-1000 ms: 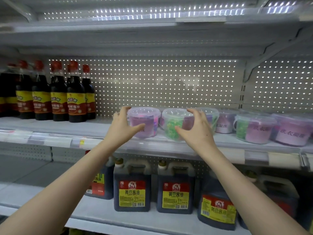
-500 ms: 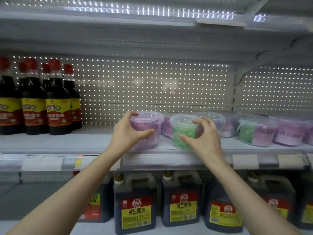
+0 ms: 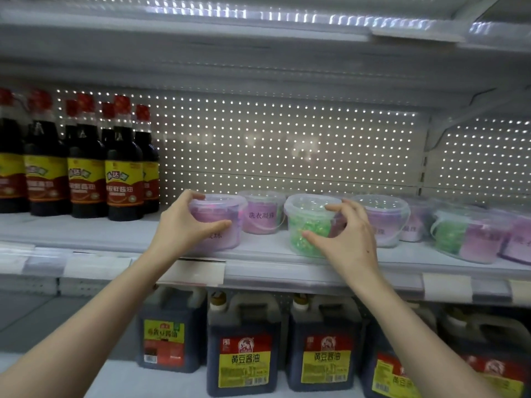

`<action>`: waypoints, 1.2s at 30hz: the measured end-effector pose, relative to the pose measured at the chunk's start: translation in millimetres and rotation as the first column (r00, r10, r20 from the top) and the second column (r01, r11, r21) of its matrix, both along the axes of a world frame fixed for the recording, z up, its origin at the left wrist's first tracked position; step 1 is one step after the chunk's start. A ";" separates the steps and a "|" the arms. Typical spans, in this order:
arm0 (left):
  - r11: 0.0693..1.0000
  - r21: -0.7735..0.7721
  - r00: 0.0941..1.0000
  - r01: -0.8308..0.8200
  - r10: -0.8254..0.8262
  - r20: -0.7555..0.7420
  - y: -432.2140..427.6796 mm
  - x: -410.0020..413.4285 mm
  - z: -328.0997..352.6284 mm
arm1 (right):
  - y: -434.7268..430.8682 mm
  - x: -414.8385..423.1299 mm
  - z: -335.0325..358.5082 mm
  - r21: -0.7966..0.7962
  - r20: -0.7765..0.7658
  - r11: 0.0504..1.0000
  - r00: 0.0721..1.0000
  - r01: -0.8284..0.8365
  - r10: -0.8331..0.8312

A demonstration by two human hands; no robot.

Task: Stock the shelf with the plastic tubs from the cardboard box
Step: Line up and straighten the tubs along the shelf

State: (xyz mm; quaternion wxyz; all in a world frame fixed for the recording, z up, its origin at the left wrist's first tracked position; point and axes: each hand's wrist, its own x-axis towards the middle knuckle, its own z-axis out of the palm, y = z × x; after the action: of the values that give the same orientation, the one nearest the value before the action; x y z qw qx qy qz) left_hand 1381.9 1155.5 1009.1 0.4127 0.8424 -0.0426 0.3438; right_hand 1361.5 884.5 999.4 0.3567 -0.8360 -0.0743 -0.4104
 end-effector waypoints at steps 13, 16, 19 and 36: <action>1.000 0.025 0.996 -0.016 0.019 -0.091 12.6 14.6 5.4 | -10.9 1.2 2.1 -0.030 -0.009 0.999 0.999 0.034 -0.035; 1.000 0.011 0.995 -0.013 0.014 -0.096 10.7 17.1 4.8 | -7.7 0.1 2.7 -0.007 0.006 1.000 1.000 -0.002 0.002; 1.000 0.012 0.995 -0.007 0.008 -0.096 9.4 19.0 5.7 | -2.7 0.2 3.4 0.006 0.009 0.999 0.999 -0.037 0.037; 1.000 0.012 0.993 0.010 -0.008 -0.120 1.0 37.1 12.0 | -30.5 1.9 -3.0 0.049 0.010 0.998 0.999 0.036 -0.036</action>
State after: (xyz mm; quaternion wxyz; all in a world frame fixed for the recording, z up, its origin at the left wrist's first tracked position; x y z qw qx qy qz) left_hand 1419.0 1156.5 1021.1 0.4110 0.8638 -0.0237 0.2904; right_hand 1363.3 854.0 996.5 0.3692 -0.8259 -0.0510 -0.4230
